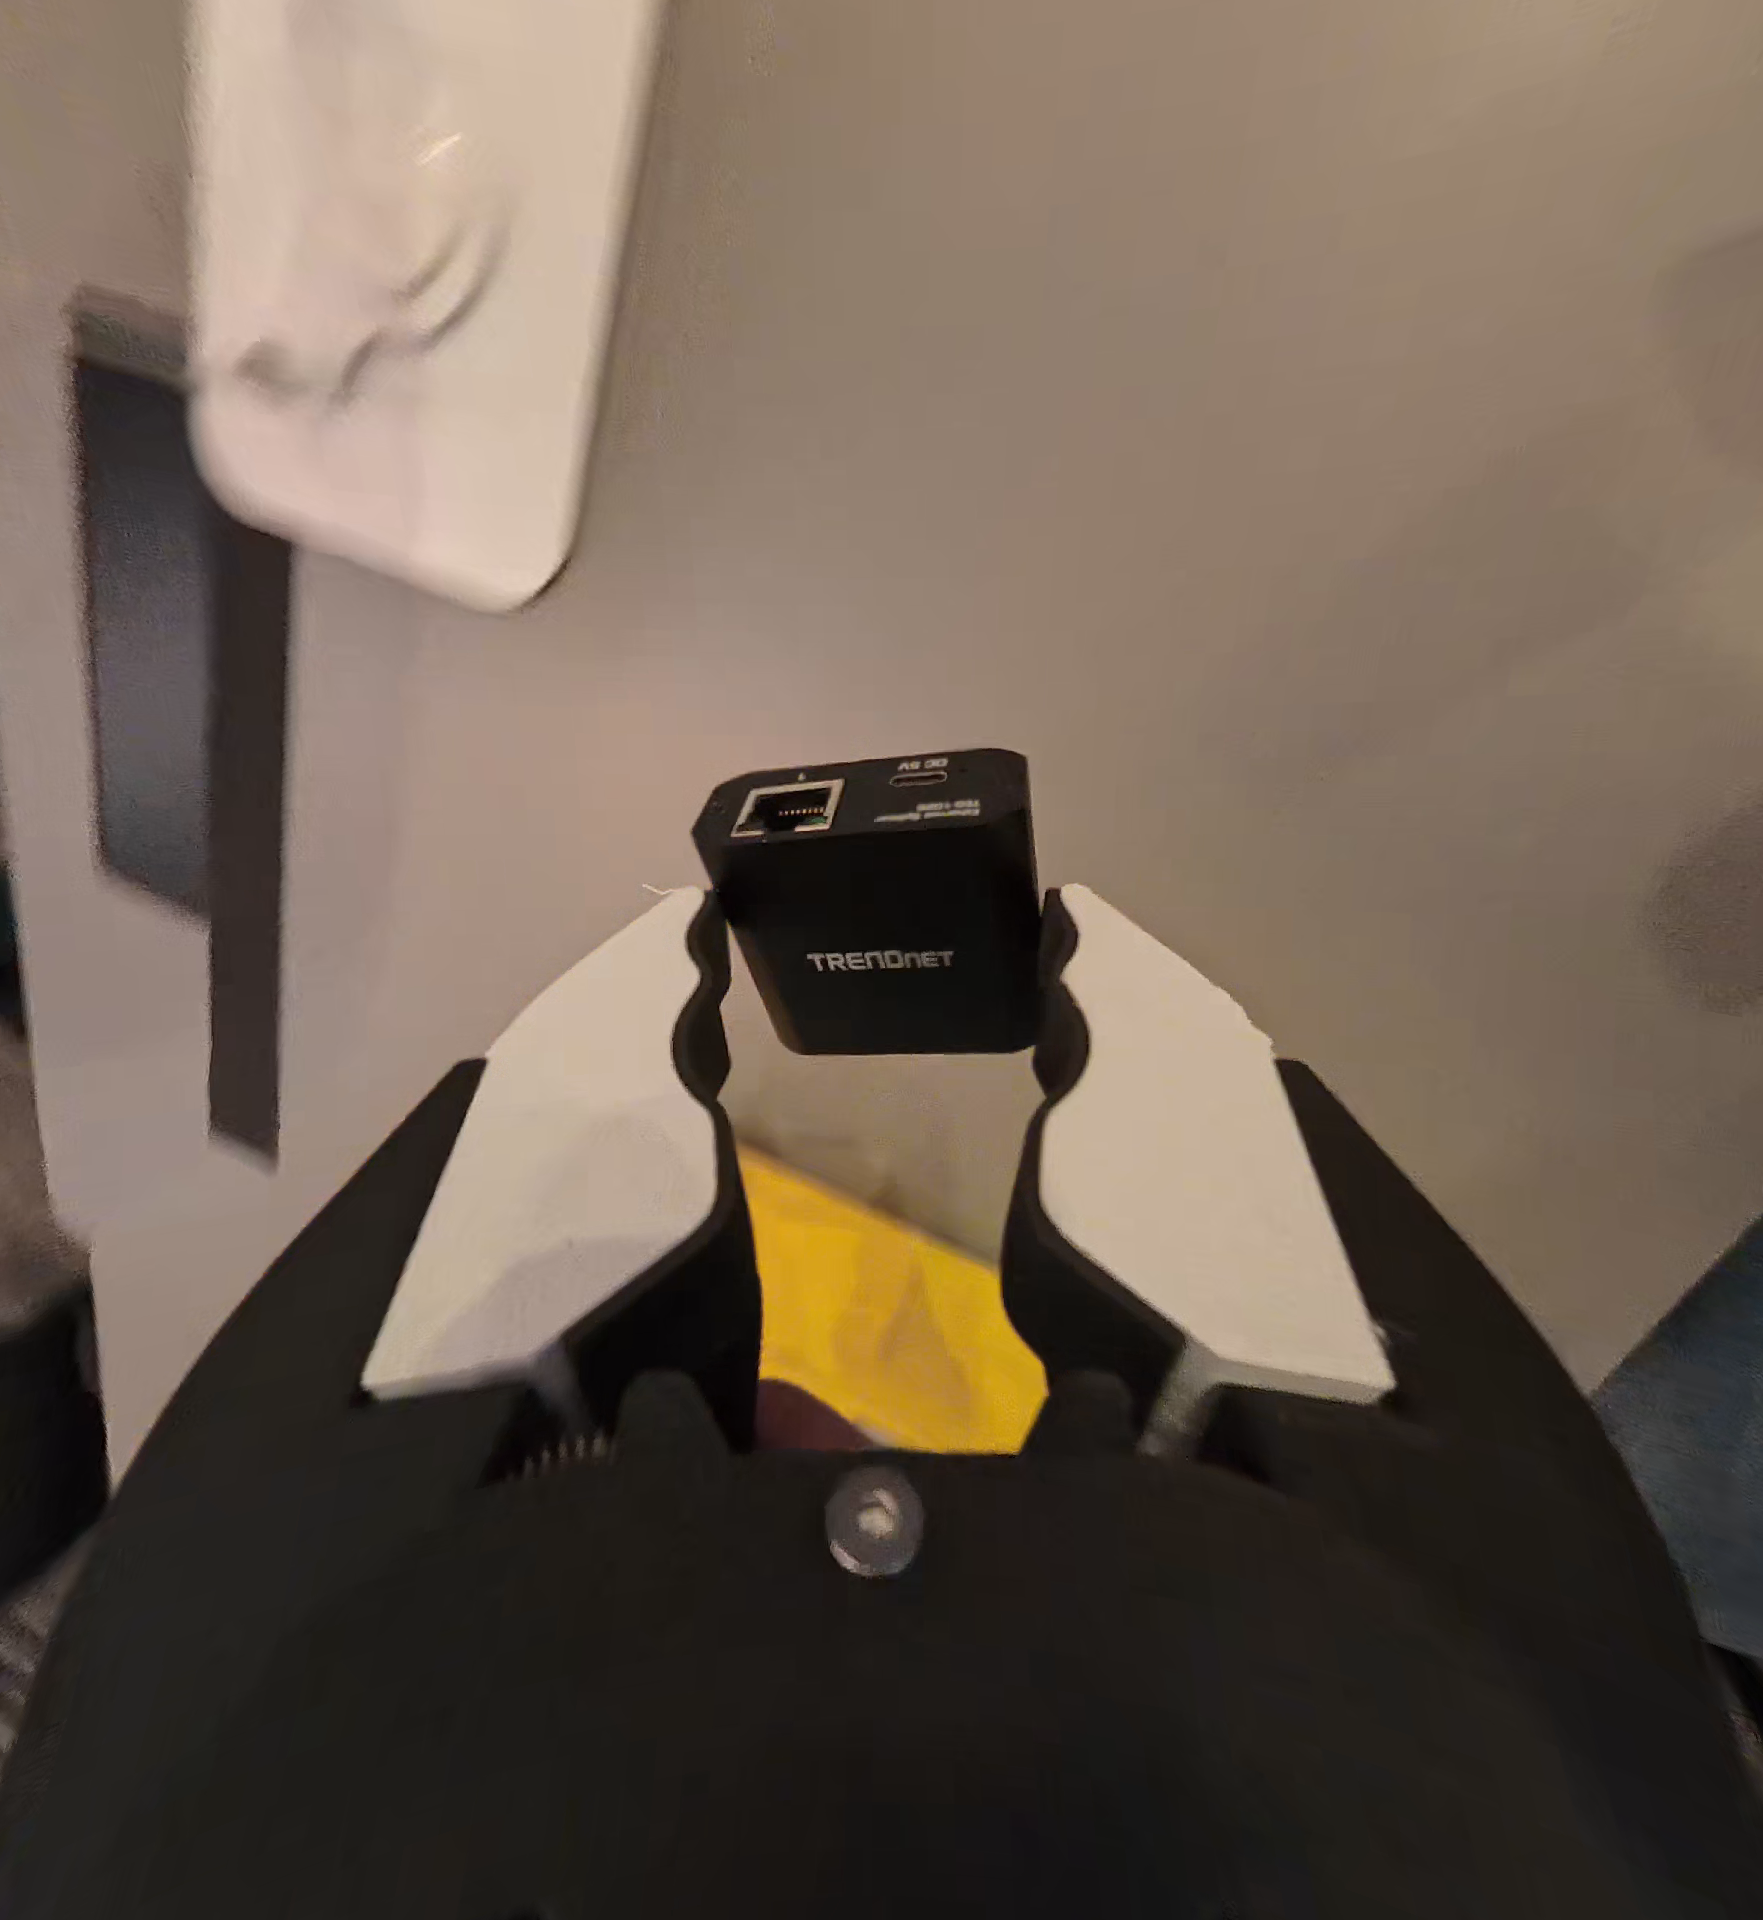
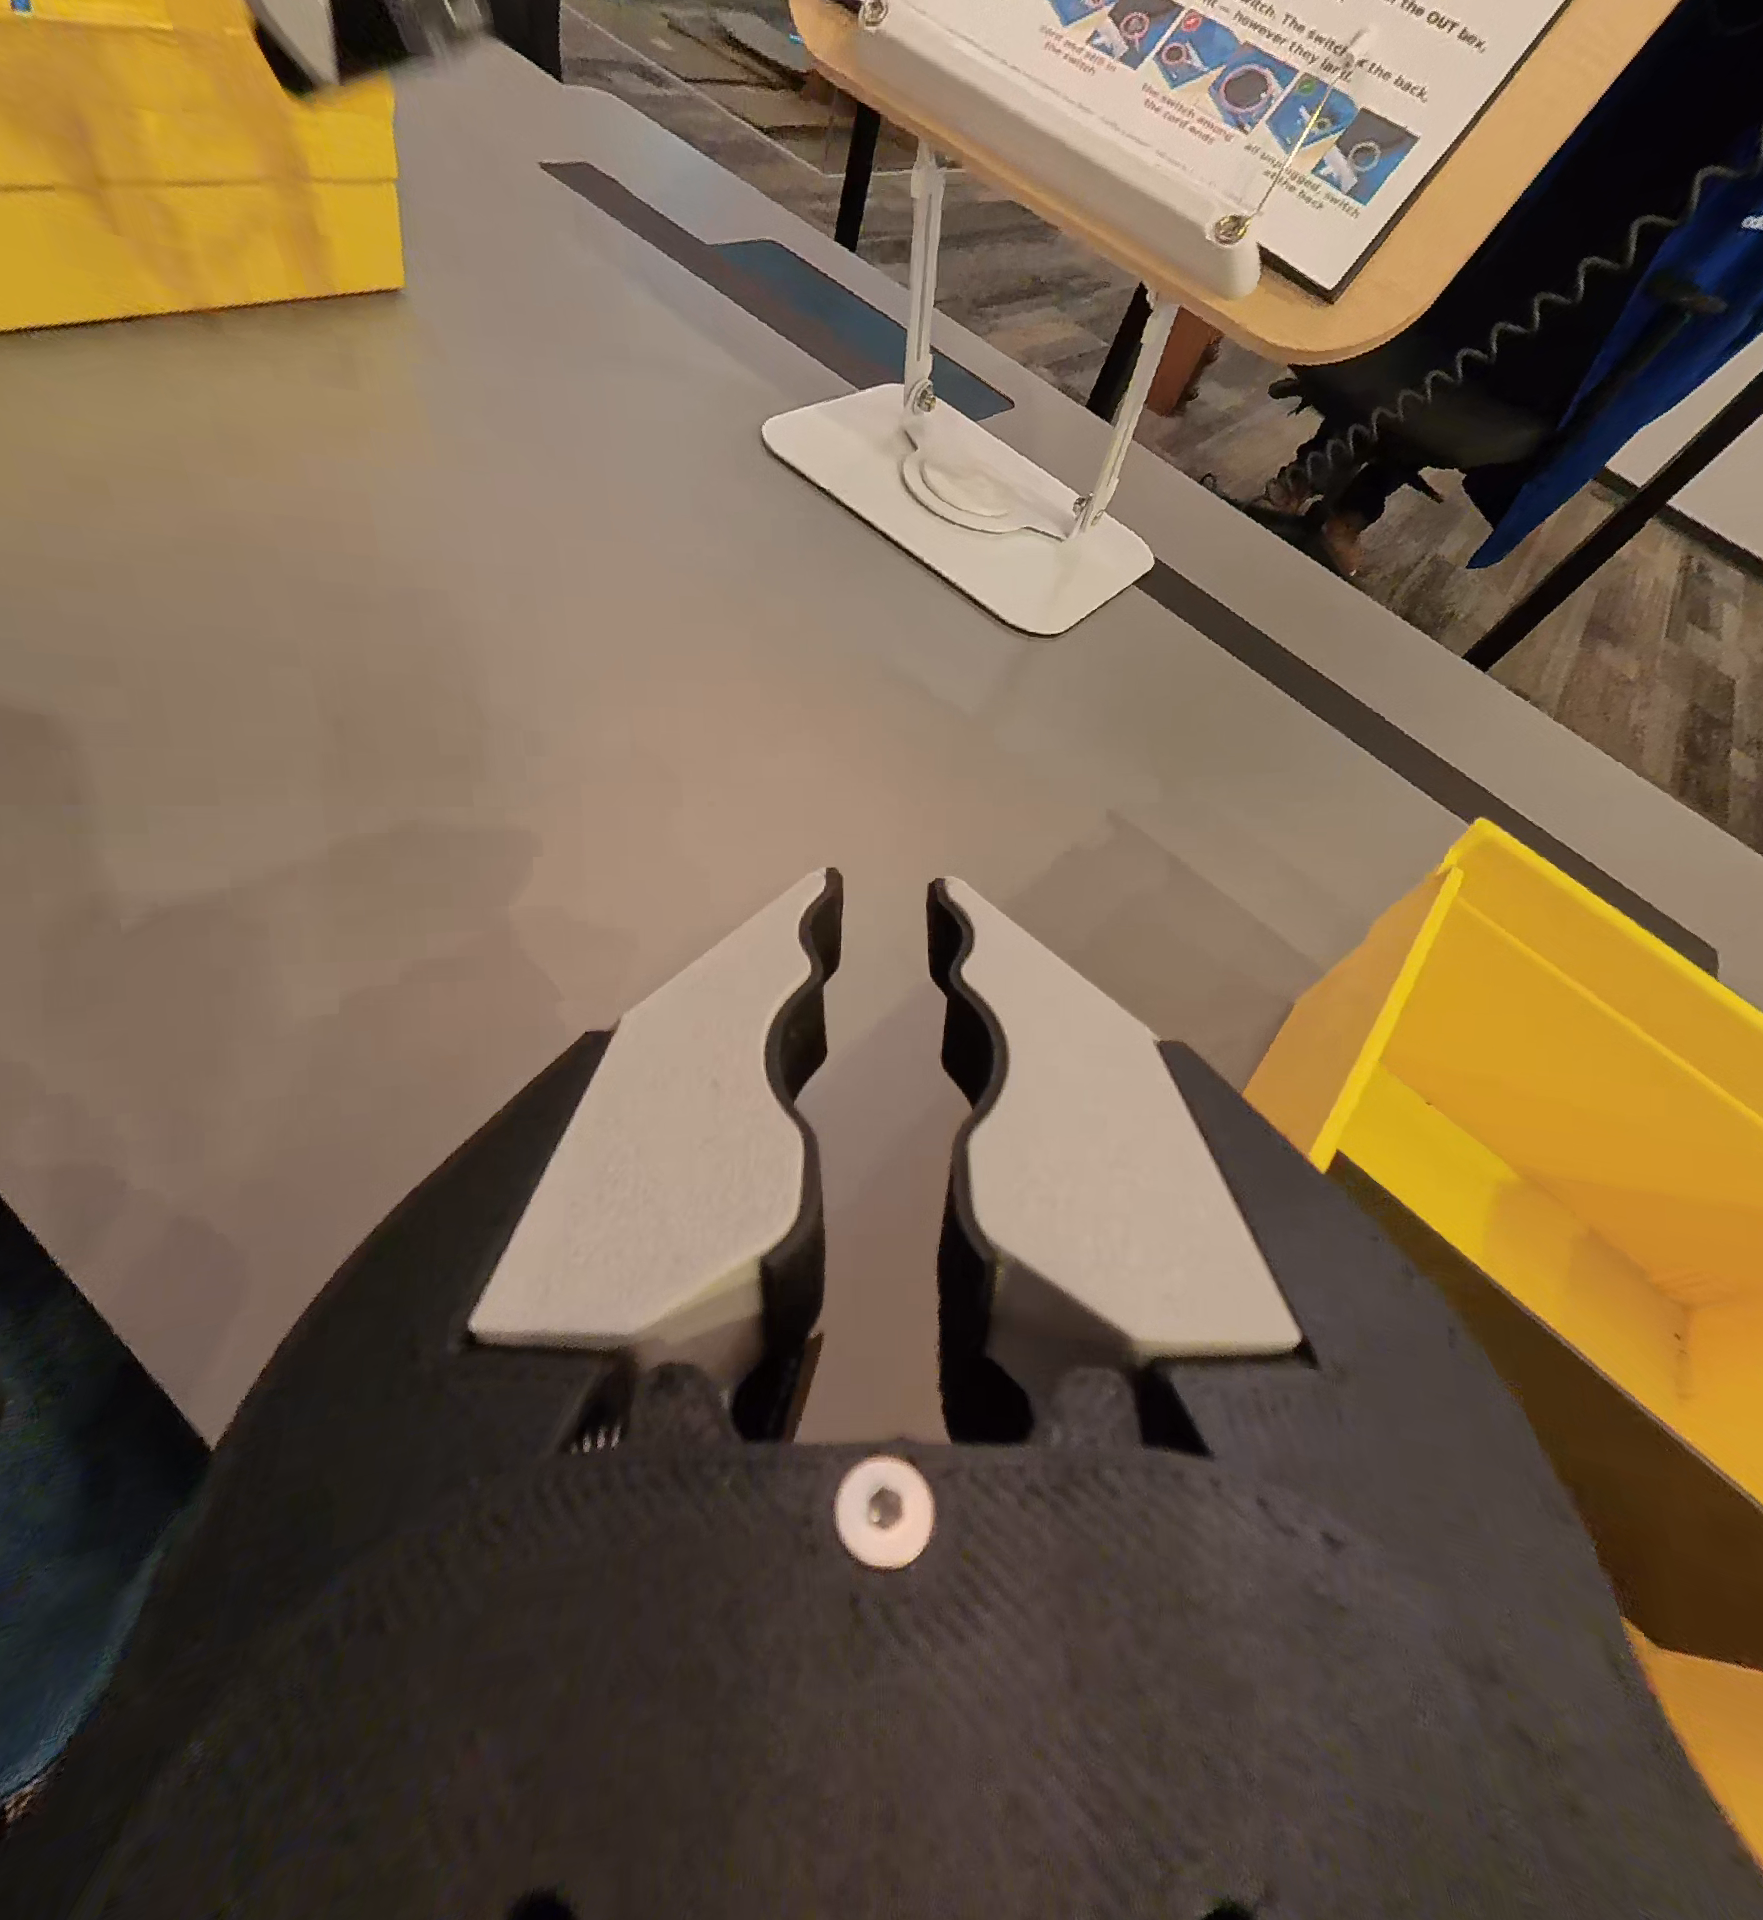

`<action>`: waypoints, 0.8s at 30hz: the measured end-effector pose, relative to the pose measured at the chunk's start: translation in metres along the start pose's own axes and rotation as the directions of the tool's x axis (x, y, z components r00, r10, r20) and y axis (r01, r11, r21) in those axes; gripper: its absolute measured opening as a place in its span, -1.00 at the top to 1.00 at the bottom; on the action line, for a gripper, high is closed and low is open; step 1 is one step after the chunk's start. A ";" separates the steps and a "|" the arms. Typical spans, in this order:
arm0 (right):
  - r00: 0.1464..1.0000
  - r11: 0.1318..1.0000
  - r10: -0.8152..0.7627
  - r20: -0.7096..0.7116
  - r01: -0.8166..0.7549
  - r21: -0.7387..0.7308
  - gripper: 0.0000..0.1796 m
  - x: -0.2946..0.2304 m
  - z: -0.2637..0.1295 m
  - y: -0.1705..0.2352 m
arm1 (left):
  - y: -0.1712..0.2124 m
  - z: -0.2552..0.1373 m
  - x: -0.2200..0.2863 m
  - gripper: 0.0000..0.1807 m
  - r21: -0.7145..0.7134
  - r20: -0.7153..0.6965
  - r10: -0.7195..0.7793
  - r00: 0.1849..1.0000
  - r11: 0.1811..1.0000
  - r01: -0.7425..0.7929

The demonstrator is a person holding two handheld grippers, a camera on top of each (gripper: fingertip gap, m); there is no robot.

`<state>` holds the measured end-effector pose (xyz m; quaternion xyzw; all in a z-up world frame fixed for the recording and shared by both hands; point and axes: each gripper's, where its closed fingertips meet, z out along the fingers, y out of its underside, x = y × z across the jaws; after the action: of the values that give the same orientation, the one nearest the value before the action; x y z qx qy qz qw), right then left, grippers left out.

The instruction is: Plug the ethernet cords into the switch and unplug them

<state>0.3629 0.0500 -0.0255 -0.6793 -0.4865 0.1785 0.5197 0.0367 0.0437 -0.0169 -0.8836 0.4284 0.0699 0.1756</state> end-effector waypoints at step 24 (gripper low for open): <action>0.992 0.999 0.034 0.122 -0.029 -0.041 0.83 -0.036 0.011 0.027 | -0.112 0.110 0.137 0.28 0.087 -0.207 0.213 0.955 0.976 -0.199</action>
<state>0.3503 0.0259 -0.0631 -0.6846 -0.5101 0.2186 0.4725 0.2120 0.0482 -0.1288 -0.8302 0.5368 -0.0224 0.1487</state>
